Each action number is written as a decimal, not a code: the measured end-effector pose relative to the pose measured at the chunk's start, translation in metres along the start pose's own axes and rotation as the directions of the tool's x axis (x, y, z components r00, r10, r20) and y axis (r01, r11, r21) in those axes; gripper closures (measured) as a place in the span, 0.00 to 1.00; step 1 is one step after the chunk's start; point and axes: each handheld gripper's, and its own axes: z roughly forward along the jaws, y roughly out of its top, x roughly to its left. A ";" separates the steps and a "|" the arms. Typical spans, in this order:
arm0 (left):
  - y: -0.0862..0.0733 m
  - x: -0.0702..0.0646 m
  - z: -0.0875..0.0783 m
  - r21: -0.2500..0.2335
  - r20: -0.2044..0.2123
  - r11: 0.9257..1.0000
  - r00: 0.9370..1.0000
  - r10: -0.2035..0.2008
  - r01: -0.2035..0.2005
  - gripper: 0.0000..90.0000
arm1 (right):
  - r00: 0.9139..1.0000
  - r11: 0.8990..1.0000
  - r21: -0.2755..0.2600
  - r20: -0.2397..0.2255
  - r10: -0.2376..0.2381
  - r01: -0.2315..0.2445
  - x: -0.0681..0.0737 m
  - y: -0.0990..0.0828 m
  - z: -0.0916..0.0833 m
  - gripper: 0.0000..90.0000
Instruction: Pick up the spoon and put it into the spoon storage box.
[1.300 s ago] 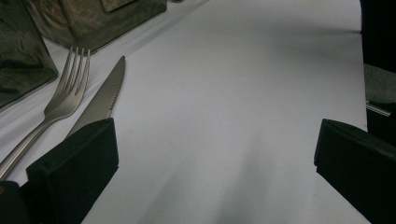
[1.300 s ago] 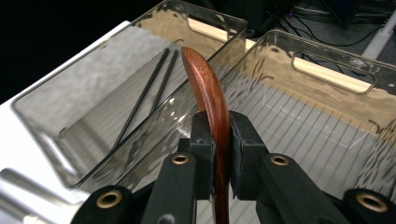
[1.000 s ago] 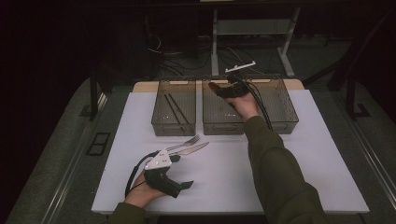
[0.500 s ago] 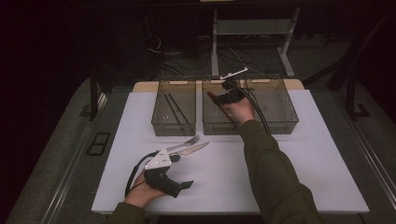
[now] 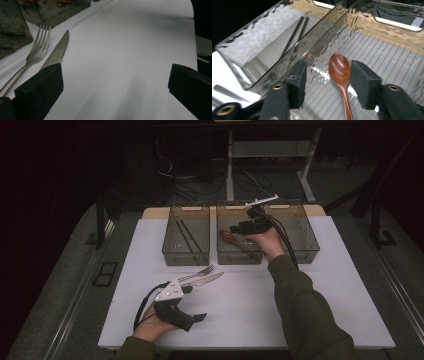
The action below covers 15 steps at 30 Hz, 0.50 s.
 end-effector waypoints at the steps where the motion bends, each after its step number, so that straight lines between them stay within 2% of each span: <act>1: 0.000 0.000 0.000 -0.003 0.000 1.000 1.000 -0.003 0.003 0.00 | 1.000 1.000 -0.005 0.002 -0.003 0.003 0.000 -0.001 -0.004 0.47; 3: 0.000 0.000 0.000 0.013 -0.003 1.000 1.000 0.010 -0.010 0.00 | 1.000 1.000 -0.012 0.008 -0.018 0.018 0.000 -0.005 -0.013 0.45; 8: 0.000 0.001 0.000 0.025 -0.006 1.000 1.000 0.017 -0.017 0.00 | 0.999 0.998 -0.045 -0.013 -0.046 0.045 0.002 -0.015 -0.033 0.42; 13: -0.001 0.000 0.000 0.025 -0.007 1.000 1.000 0.006 -0.006 0.00 | 0.996 0.996 -0.078 -0.063 -0.057 0.052 0.004 -0.027 -0.052 0.41; 15: -0.001 0.000 0.001 0.023 -0.007 1.000 1.000 0.005 -0.005 0.00 | 0.995 0.994 -0.086 -0.066 -0.075 0.069 0.005 -0.033 -0.058 0.40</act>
